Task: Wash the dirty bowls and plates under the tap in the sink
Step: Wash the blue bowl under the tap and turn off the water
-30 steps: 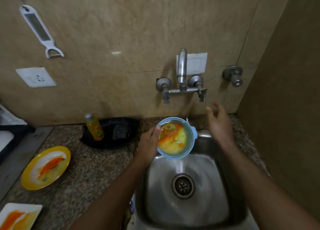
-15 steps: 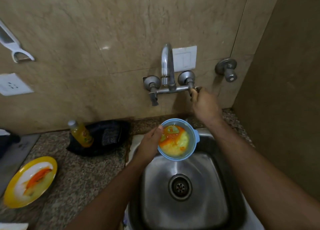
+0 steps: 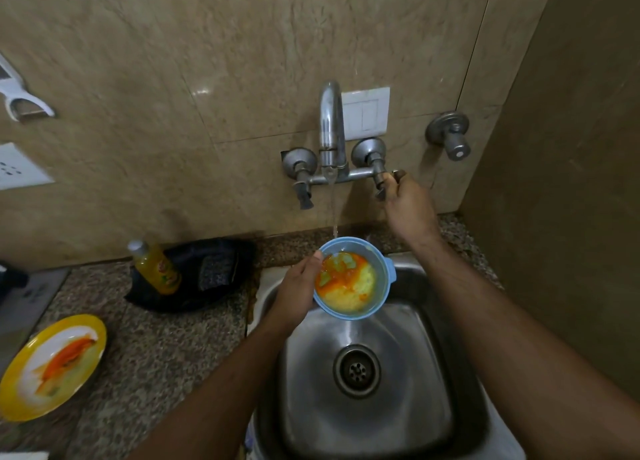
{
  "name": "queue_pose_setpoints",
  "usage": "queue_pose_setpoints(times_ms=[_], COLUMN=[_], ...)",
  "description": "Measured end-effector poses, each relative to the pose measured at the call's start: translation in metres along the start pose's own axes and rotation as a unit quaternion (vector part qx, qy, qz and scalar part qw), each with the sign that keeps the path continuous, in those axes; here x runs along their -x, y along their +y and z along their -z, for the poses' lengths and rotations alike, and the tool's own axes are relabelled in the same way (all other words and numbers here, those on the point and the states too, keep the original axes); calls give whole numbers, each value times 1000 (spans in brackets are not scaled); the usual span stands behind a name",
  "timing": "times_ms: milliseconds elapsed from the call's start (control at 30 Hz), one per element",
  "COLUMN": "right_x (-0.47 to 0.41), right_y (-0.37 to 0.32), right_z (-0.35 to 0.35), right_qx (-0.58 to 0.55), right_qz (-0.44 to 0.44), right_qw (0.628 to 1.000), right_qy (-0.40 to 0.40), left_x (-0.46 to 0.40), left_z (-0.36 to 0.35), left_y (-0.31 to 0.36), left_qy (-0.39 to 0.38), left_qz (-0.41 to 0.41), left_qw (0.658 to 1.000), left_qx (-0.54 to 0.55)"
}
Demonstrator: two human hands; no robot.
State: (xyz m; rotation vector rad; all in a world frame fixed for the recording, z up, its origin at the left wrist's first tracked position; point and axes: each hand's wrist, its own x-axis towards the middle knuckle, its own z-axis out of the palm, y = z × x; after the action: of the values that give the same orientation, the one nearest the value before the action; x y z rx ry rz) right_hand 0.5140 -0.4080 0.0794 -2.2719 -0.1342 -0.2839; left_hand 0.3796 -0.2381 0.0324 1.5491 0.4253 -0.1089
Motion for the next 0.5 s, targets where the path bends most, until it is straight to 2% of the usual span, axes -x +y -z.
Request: queue_pose_setpoints(times_ms=[133, 267, 367, 500], right_x=[0, 1, 13, 48], right_y=[0, 4, 9, 12], right_z=[0, -1, 0, 3], right_qx=[-23, -92, -63, -39], right_qz=[-6, -27, -43, 0], right_qw=[1000, 995, 997, 994], right_qy=[-1, -26, -32, 103], left_x=[-2, -7, -13, -23], left_z=[1, -1, -3, -3], left_y=[-2, -3, -3, -2], left_qy=[-4, 7, 7, 10], left_qz=[3, 11, 21, 14], left_qw=[1000, 999, 999, 999], left_qx=[15, 32, 46, 42])
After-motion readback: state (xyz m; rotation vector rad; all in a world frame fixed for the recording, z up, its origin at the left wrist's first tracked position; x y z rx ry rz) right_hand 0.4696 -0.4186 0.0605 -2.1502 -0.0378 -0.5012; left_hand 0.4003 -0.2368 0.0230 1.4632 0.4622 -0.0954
